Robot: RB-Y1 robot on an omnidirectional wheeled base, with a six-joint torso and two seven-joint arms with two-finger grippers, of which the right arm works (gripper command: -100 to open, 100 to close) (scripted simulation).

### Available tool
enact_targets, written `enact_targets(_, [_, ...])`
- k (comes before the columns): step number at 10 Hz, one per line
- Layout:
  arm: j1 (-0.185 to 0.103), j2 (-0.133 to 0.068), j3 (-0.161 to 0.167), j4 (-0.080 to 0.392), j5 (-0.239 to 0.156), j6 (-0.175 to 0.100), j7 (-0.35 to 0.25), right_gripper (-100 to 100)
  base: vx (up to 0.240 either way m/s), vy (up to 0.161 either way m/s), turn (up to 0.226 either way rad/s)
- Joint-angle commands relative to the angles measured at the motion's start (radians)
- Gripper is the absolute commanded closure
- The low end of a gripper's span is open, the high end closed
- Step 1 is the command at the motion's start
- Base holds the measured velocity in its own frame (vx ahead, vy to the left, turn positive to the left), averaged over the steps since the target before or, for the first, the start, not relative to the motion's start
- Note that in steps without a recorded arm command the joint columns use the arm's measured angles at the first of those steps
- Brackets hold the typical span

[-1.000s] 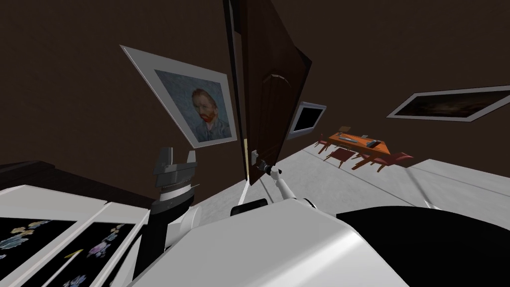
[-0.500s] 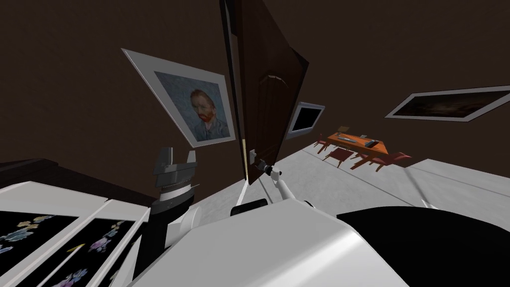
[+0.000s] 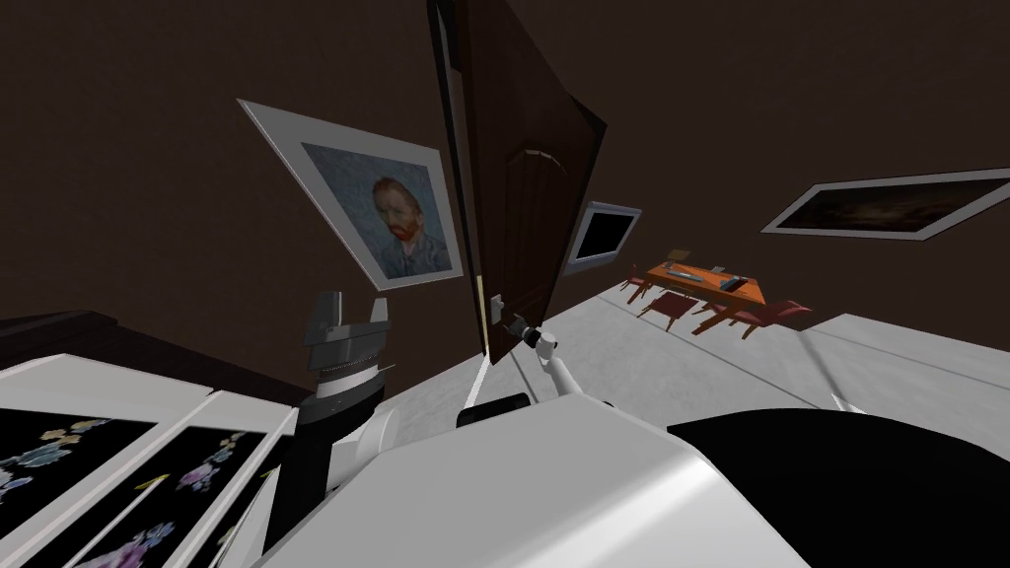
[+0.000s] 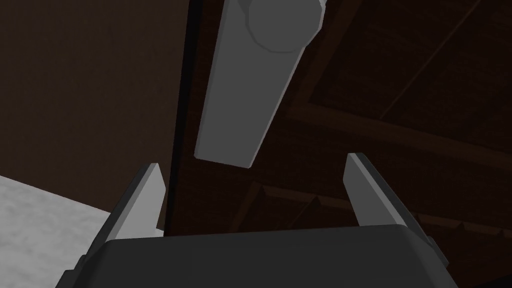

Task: Pull the door open

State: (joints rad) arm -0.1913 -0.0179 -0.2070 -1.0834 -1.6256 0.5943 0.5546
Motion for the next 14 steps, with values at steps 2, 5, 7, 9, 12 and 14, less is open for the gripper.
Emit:
enact_targets(2, [0.010, 0.013, -0.008, -0.013, -0.066, 0.028, -0.016, -100, -0.034, -0.054, 0.003])
enact_targets(5, [0.026, 0.039, -0.023, -0.032, -0.163, 0.072, -0.043, -100, -0.032, -0.059, 0.001])
enact_targets(7, [0.030, 0.046, -0.027, -0.037, -0.196, 0.084, -0.049, -100, -0.028, -0.034, 0.002])
enact_targets(9, [0.036, 0.059, -0.033, -0.045, -0.236, 0.101, -0.060, -100, -0.027, -0.031, 0.001])
enact_targets(12, [0.034, 0.028, -0.047, -0.034, -0.258, 0.115, -0.064, -100, 0.001, 0.007, 0.025])
enact_targets(14, [0.031, -0.019, -0.069, -0.015, -0.282, 0.133, -0.067, -100, 0.097, 0.148, 0.100])
